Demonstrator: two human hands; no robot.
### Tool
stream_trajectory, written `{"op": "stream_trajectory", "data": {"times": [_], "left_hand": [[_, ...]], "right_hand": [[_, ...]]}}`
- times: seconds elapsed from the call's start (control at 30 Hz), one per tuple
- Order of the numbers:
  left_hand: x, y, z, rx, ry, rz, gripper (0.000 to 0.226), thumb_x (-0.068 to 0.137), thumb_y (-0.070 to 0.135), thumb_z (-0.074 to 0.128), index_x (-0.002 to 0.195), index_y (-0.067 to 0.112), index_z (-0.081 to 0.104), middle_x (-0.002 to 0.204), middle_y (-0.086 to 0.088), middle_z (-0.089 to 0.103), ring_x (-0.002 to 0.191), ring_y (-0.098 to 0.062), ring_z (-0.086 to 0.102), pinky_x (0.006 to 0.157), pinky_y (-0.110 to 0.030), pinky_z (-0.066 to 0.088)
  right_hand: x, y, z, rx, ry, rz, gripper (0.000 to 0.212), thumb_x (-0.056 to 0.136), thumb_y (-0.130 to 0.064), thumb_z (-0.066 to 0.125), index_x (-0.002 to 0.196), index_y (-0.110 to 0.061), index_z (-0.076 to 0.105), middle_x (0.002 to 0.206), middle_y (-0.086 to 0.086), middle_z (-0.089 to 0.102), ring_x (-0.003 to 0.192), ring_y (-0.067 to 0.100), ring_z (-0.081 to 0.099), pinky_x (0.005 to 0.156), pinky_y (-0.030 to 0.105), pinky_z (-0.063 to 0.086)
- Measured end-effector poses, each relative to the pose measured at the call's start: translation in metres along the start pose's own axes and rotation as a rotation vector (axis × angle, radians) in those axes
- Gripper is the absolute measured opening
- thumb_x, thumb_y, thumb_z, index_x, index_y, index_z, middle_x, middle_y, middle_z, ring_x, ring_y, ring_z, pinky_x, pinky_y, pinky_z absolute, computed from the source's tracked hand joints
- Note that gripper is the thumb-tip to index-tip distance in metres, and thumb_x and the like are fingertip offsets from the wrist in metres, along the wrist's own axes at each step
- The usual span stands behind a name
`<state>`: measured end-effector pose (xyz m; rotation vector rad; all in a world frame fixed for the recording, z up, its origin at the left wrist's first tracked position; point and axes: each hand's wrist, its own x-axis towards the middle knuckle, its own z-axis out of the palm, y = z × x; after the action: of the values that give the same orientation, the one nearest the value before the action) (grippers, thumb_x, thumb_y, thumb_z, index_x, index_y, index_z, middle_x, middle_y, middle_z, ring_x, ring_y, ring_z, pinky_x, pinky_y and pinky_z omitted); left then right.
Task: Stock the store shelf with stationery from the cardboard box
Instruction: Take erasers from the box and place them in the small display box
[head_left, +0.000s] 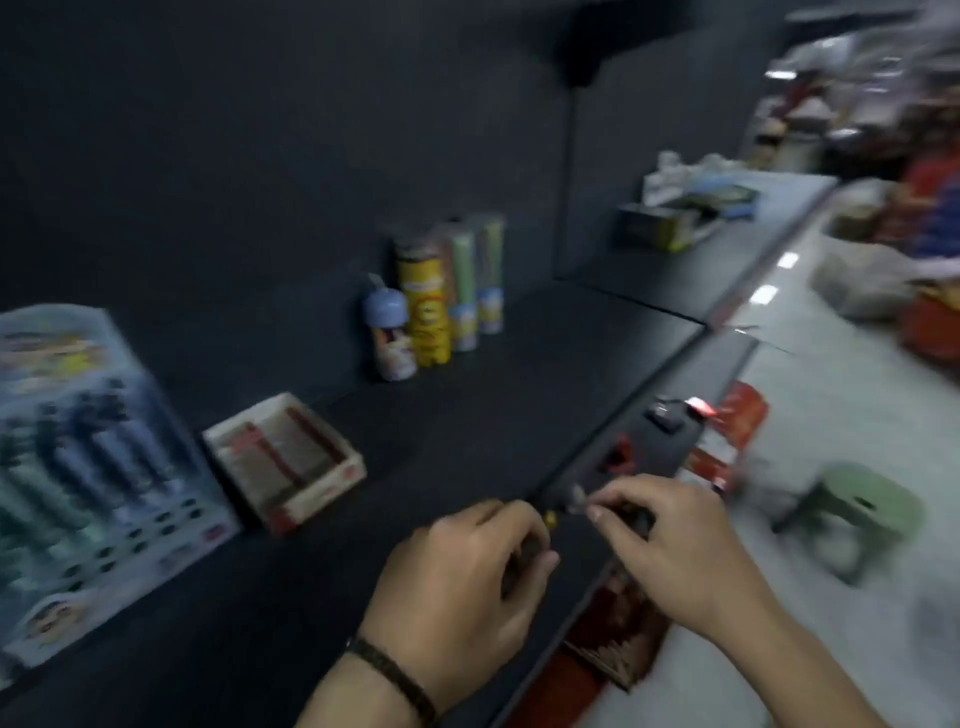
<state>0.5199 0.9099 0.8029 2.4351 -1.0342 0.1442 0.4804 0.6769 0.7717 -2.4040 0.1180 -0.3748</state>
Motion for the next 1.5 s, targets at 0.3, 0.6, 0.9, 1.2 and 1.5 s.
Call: {"op": "stream_trajectory", "data": {"times": [0.3,0.6,0.9,1.2,1.5], "left_hand": [[0.054,0.187,0.187,0.066,-0.579,0.365,0.021,0.1,0.054,0.051,0.11,0.037,0.055,0.111,0.011,0.064,0.103,-0.02,0.063,0.085,-0.04,0.055],[0.054,0.367,0.422,0.195,-1.008,0.452,0.027,0.1,0.059,0.05,0.115,0.039,0.06,0.112,0.009,0.064,0.107,-0.018,0.063,0.089,-0.037,0.053],[0.067,0.436,0.659,0.197,-1.369,0.384,0.023,0.102,0.049,0.052,0.112,0.032,0.063,0.114,0.006,0.063,0.103,-0.018,0.06,0.089,-0.034,0.053],[0.079,0.423,0.918,0.162,-1.48,0.248,0.017,0.102,0.03,0.054,0.117,0.026,0.062,0.117,0.006,0.065,0.104,-0.016,0.062,0.09,-0.031,0.053],[0.027,0.391,1.139,0.031,-1.424,-0.006,0.033,0.097,0.028,0.066,0.126,0.041,0.057,0.127,0.008,0.053,0.107,-0.016,0.061,0.097,-0.036,0.055]], "right_hand": [[-0.201,0.198,-0.114,-0.119,-0.035,0.567,0.011,0.095,-0.037,0.071,0.098,-0.03,0.078,0.085,-0.012,0.073,0.079,0.002,0.065,0.077,0.022,0.053],[-0.414,0.396,-0.193,-0.014,-0.041,1.041,0.014,0.095,-0.035,0.07,0.1,-0.026,0.08,0.096,-0.003,0.078,0.089,0.012,0.071,0.082,0.033,0.059],[-0.504,0.604,-0.185,0.17,-0.035,1.351,0.025,0.099,-0.044,0.067,0.117,-0.027,0.072,0.104,-0.01,0.07,0.089,0.004,0.064,0.072,0.021,0.051],[-0.53,0.84,-0.091,0.306,-0.111,1.524,0.027,0.101,-0.038,0.066,0.124,-0.023,0.066,0.106,-0.005,0.066,0.089,0.007,0.062,0.069,0.018,0.047],[-0.549,1.081,0.057,0.273,-0.31,1.53,0.034,0.097,-0.021,0.071,0.13,-0.022,0.063,0.119,0.001,0.06,0.106,0.02,0.062,0.088,0.035,0.055]]}}
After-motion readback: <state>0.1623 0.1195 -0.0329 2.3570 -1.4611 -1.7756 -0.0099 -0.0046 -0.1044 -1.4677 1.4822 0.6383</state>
